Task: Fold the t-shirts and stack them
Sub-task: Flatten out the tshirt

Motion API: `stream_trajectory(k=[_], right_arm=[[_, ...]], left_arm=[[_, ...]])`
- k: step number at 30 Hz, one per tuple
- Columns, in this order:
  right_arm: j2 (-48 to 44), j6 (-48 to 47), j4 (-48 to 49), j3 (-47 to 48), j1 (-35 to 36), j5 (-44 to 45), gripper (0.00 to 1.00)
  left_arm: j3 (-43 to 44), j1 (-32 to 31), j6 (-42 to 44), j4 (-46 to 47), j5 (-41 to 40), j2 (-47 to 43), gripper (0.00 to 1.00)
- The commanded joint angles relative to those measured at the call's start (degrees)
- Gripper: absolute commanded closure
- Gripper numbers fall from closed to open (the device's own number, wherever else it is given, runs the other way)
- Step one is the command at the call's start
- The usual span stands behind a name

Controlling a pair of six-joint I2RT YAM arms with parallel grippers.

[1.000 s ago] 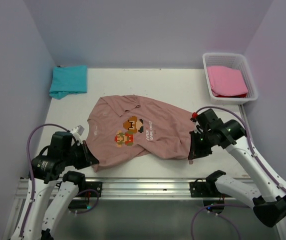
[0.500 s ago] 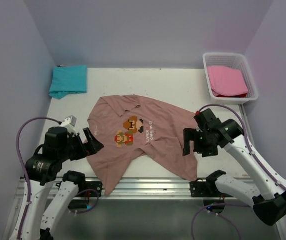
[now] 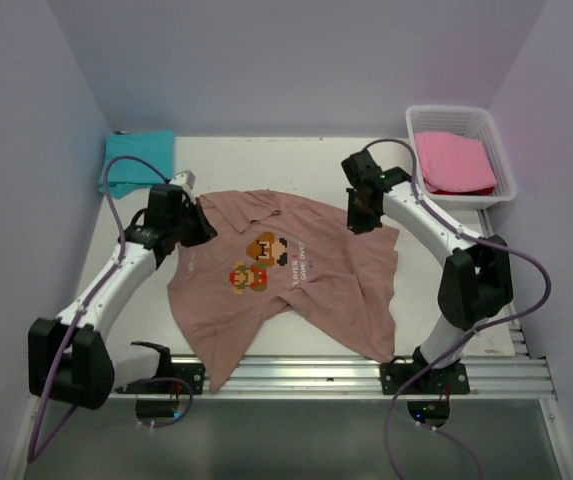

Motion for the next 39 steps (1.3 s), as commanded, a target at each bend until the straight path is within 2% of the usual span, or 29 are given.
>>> stream_trajectory(k=[1,5,7,16,24,27,30,34,39], right_arm=[[3.76,-1.6,3.91,8.89,-5.41,4.46,1.0],[9.04,-1.25,1.46,15.06,-9.47,7.09,1.0],[11.23,-0.28,0.75,17.44,-11.57,7.36,1.0],[18.45,1.83,-1.71,20.96,-16.77,4.38,1.0],[14.24,1.22,3.02,9.12,-16.94,0.6,1.0],[13.79,0.78,5.66,3.84,-17.12,1.12,0.74],[13.71,0.95,7.33,0.93,-17.38,1.47,0.65],[13.88,1.57,8.39,-0.13,-18.08,4.81,0.65],[15.46,0.6,8.4,2.76,-19.58,4.11,0.65]], left_arm=[[6.41,0.17,3.87,14.76,3.26,9.11,1.0],[11.5,0.08,3.96,17.4,8.9,18.0,1.0],[13.7,0.08,4.22,15.84,11.1,21.27,1.0],[26.01,-0.01,8.88,4.76,10.06,35.51,1.0],[23.56,-0.01,9.41,2.65,9.0,31.83,1.0],[20.23,-0.01,9.24,3.87,9.79,29.64,1.0],[17.68,-0.01,9.23,4.4,9.71,28.05,1.0],[15.65,-0.09,9.32,4.4,9.36,26.21,1.0],[14.16,-0.09,8.71,5.11,9.0,24.89,1.0]])
